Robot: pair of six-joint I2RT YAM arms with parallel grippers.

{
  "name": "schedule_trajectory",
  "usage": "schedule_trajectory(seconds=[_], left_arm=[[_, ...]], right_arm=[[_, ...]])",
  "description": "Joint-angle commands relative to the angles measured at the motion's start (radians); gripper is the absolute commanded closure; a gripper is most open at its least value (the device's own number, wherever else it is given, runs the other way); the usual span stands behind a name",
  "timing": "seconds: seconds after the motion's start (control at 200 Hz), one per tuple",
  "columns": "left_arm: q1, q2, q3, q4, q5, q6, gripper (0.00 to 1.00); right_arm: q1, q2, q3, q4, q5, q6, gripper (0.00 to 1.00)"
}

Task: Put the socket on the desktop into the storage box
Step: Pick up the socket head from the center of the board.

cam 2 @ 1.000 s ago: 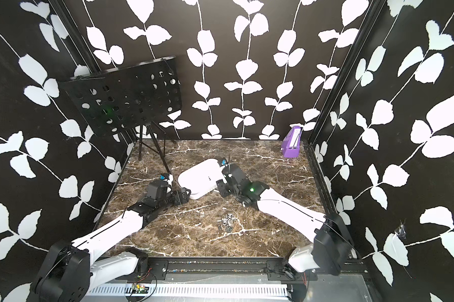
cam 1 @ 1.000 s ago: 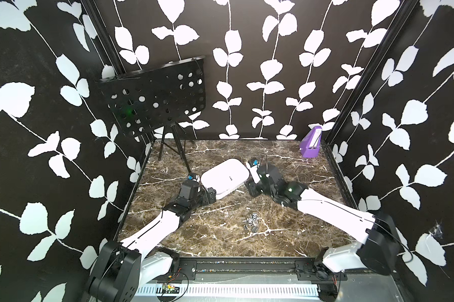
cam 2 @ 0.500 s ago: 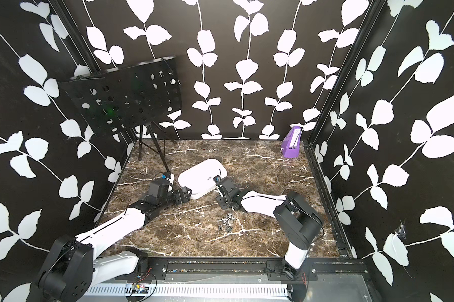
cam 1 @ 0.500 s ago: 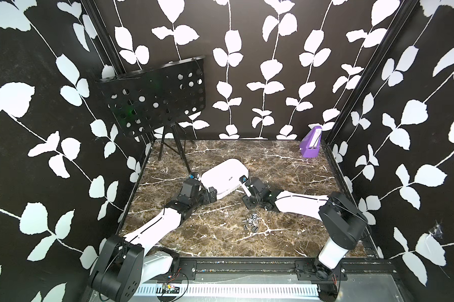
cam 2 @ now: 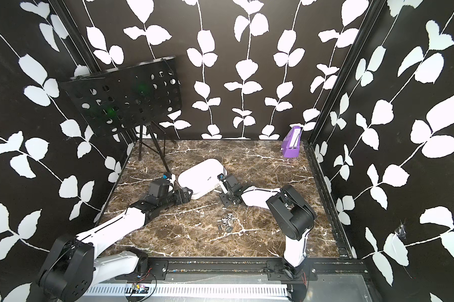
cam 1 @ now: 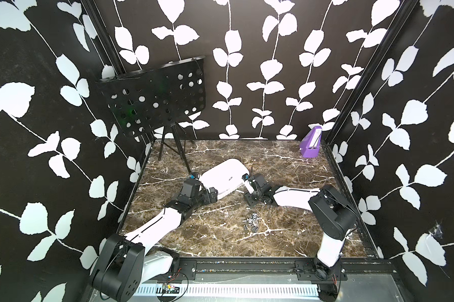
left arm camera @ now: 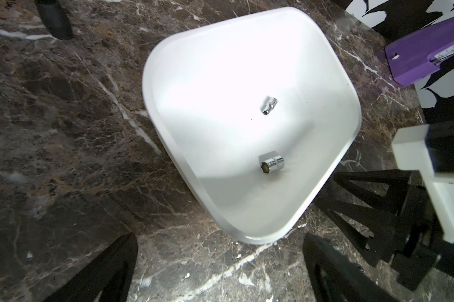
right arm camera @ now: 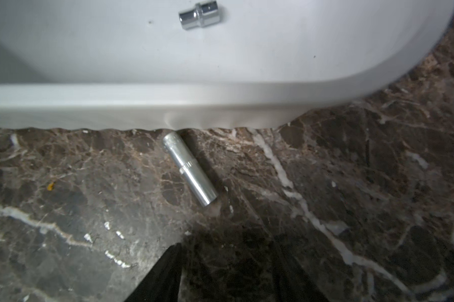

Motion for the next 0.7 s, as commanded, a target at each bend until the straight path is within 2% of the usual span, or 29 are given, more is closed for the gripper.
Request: schedule_trajectory(seconds=[0.0,0.195,0.32,0.47,0.69], left_arm=[[-0.004,-0.010,0.017,0.012,0.001,0.001,0.01],[-0.003,-0.011,0.015,0.015,0.007,-0.003,0.01],[-0.003,-0.010,0.016,0.015,0.005,-0.004,0.01],[-0.004,-0.010,0.015,0.017,0.008,-0.008,0.01],[-0.003,-0.009,0.014,0.020,0.013,-0.011,0.01]], right_arm=[[-0.006,0.017,0.053,0.035,-0.059,-0.006,0.43],[-0.006,0.065,0.094,0.027,-0.073,-0.004,0.44],[-0.006,0.100,0.115,0.019,-0.085,-0.001,0.47],[-0.007,0.126,0.129,0.012,-0.090,0.006,0.56],[-0.007,0.142,0.140,0.001,-0.111,0.011,0.58]])
